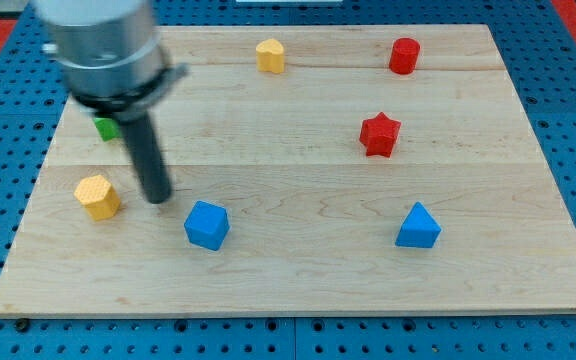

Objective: Place red star vertically towards blue triangle

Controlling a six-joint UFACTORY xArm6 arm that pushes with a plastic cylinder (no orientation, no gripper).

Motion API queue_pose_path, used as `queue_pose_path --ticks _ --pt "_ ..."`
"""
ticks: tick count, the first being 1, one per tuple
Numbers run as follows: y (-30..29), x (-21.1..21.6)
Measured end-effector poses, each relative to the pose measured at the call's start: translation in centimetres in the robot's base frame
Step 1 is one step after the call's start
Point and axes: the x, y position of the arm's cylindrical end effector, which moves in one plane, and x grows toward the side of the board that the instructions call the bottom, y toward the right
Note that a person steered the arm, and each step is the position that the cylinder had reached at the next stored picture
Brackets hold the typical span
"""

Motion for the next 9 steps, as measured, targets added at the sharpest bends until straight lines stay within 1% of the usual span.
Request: queue_pose_path --ticks 1,2,3,4,5,6,7,8,9 --pt "-0.4 -0.3" --pt "-1.4 -1.8" --pt "-2.1 2.4" --pt "-2.6 2.3" --pt "0.2 2.4" --pt "1.2 1.0" --pt "3.4 -1.8" --pt "3.4 -2.0" --pt "4.6 -1.9"
